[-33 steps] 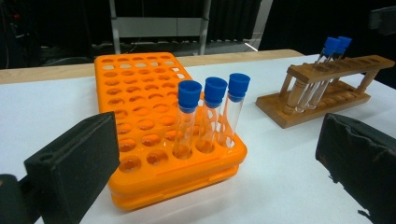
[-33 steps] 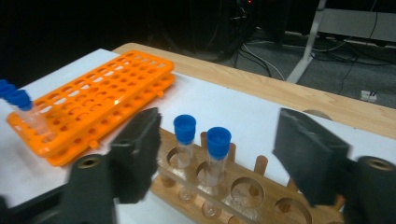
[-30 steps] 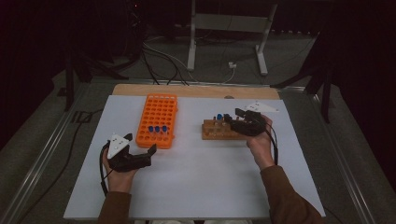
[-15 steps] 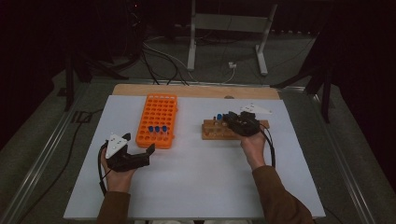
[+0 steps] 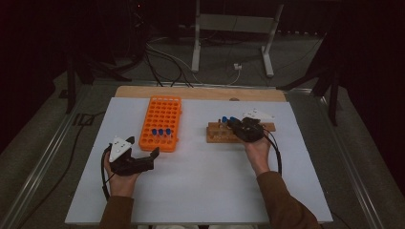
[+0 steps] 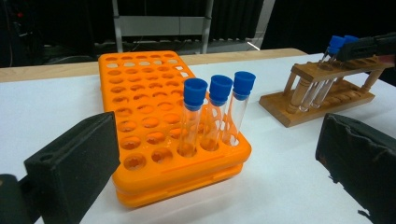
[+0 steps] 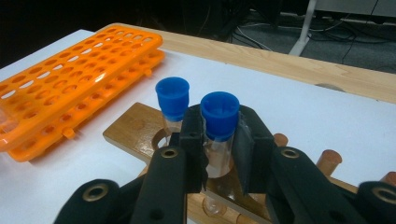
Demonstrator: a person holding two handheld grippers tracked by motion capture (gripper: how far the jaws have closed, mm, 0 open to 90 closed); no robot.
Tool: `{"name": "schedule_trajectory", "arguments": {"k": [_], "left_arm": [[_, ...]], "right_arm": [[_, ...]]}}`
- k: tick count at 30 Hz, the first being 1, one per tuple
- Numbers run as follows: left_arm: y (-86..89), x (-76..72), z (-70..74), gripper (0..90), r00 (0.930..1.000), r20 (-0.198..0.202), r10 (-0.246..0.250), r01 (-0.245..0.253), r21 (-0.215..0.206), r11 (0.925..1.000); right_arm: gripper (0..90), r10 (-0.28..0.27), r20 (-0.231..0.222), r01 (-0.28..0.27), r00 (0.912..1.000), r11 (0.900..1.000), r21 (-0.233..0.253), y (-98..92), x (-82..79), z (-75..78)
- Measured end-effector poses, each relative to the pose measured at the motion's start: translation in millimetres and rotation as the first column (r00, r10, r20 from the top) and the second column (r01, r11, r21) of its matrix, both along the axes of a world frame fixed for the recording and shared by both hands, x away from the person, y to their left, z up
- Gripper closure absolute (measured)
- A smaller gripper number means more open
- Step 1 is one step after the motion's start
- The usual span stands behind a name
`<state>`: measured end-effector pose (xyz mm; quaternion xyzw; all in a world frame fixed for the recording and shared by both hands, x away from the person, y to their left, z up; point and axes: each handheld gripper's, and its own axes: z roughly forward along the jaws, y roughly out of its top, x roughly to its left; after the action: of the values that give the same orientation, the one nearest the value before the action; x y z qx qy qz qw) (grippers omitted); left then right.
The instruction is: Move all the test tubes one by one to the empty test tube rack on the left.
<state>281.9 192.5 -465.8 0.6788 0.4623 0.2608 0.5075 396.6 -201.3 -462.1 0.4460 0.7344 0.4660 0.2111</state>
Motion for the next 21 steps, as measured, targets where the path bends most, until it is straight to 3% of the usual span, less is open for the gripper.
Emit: {"name": "schedule_trajectory", "arguments": {"k": [13,21], "left_arm": [[0.3,-0.4,0.0,0.8,1.0,0.0,-0.002,0.002,-0.001,1.0],[-1.5,-1.1,0.4,0.8,1.0,0.002,-0.003,0.003,0.0,1.0]], "right_arm": [[76.5,-0.008,-0.015,0.008,0.9999,1.0,-0.01,0.1,1.1,-3.2],[76.6,-0.004,0.033,0.004,0.9995,1.0,0.008,-3.2,-5.6,10.9]]}}
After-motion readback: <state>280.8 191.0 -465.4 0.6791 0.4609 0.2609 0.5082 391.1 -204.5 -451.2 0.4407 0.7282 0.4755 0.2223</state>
